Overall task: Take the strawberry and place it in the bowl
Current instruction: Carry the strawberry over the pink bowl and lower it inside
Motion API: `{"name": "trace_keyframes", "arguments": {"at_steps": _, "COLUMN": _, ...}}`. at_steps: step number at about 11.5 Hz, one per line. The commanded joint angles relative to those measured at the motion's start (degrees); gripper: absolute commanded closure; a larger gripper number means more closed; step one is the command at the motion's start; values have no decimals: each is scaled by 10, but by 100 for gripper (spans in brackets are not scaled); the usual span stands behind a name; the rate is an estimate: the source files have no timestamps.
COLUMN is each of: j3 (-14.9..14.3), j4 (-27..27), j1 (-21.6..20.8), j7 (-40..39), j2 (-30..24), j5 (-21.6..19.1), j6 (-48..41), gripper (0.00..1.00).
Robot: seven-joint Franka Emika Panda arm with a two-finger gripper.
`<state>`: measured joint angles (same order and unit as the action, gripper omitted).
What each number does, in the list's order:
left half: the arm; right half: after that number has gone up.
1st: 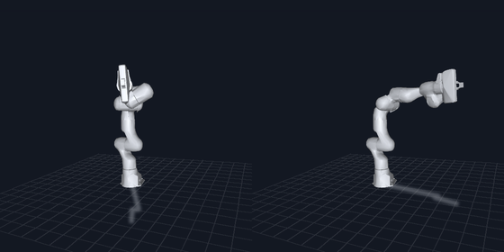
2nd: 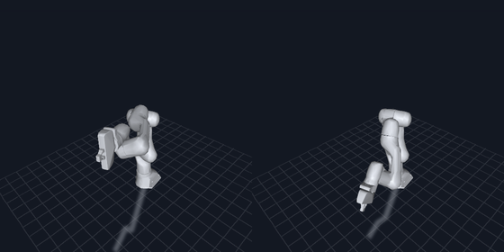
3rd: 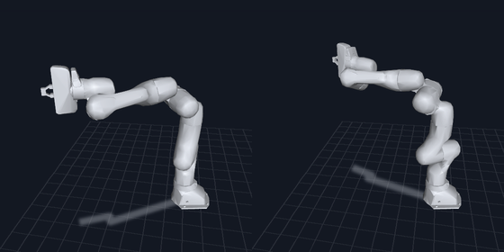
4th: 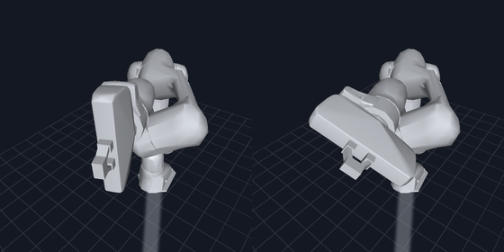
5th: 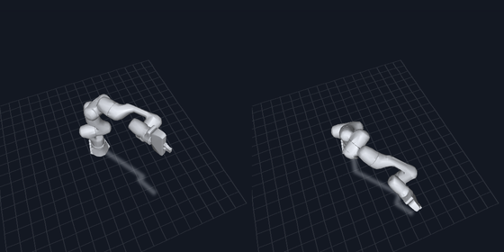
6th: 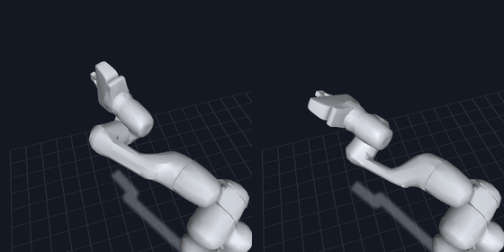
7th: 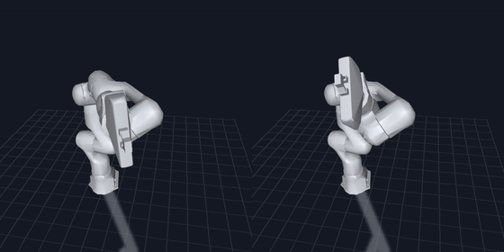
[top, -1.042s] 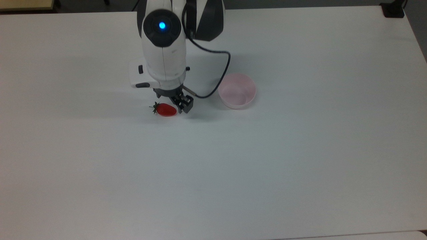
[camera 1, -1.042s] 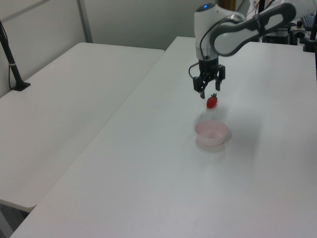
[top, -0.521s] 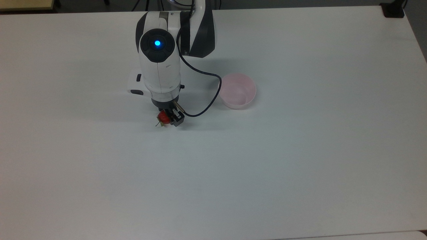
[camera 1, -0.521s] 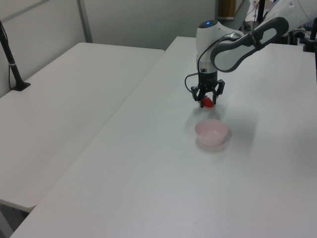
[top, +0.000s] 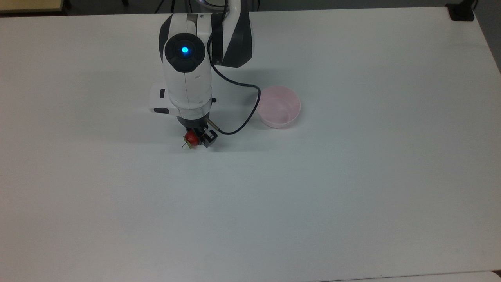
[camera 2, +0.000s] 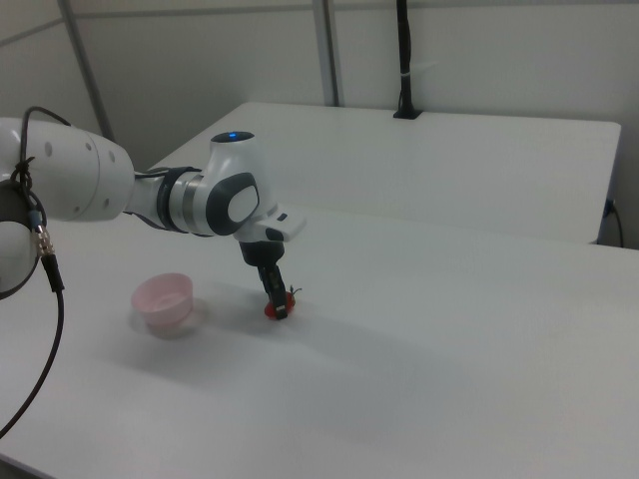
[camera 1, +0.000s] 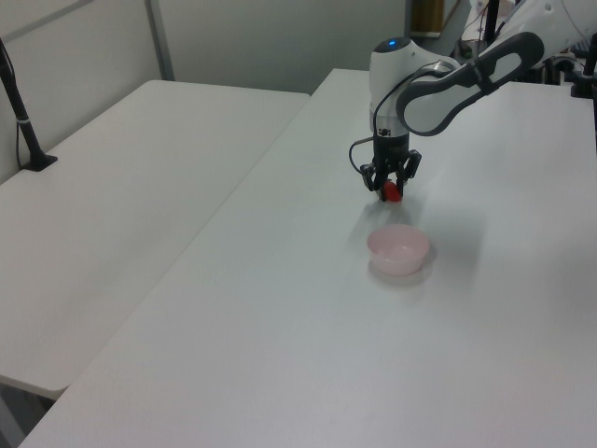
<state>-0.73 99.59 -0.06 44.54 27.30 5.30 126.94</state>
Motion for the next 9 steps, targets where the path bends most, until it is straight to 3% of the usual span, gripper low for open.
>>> {"name": "trace_keyframes", "arguments": {"at_steps": 1, "j3": 21, "j4": 15, "j1": -7, "j7": -176, "j2": -54, "j5": 2, "j6": -55, "gripper": 67}}
{"name": "trace_keyframes", "arguments": {"at_steps": 4, "j3": 73, "j4": 15, "j1": -6, "j7": -290, "j2": -95, "j5": 1, "j6": -104, "gripper": 67}}
{"name": "trace_keyframes", "arguments": {"at_steps": 9, "j3": 177, "j4": 52, "j1": -8, "j7": -282, "j2": -108, "j5": 26, "j6": -113, "gripper": 66}}
